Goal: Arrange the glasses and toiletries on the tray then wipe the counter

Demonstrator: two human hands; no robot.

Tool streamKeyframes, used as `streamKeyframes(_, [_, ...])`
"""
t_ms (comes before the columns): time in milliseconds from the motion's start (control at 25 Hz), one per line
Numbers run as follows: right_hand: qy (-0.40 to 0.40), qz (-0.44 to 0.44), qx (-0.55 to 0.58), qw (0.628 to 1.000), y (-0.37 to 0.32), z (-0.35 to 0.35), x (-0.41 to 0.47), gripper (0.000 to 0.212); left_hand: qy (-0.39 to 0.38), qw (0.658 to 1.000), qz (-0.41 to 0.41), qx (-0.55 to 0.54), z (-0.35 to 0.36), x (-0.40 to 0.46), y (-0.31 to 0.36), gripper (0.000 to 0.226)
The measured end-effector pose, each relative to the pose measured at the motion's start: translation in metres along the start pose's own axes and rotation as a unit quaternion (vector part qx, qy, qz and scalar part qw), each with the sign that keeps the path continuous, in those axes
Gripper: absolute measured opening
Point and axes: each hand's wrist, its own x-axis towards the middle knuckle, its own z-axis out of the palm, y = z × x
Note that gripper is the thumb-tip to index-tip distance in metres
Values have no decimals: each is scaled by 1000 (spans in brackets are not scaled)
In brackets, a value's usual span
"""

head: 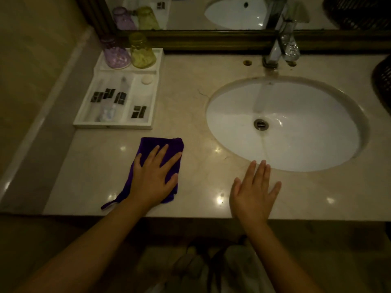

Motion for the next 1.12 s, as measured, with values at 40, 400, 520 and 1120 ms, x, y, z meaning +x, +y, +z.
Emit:
streamKeyframes(40, [-4,4,0,1000,-1,-1,0,65,-3,1000,-5,1,-2,-5,-11,60])
streamKeyframes(400, [-28,-253,28,967,-115,16,-21,67,-27,998,-46,22,-17,-36,-106,58])
streamKeyframes(520, [-56,-305,10,951,-148,26,-20,70,-29,997,-66,25,-17,-39,-126,58])
streamKeyframes(1120, [-110,-322,23,940,-155,18,-16,70,-103,989,-91,61,-44,-30,-144,66])
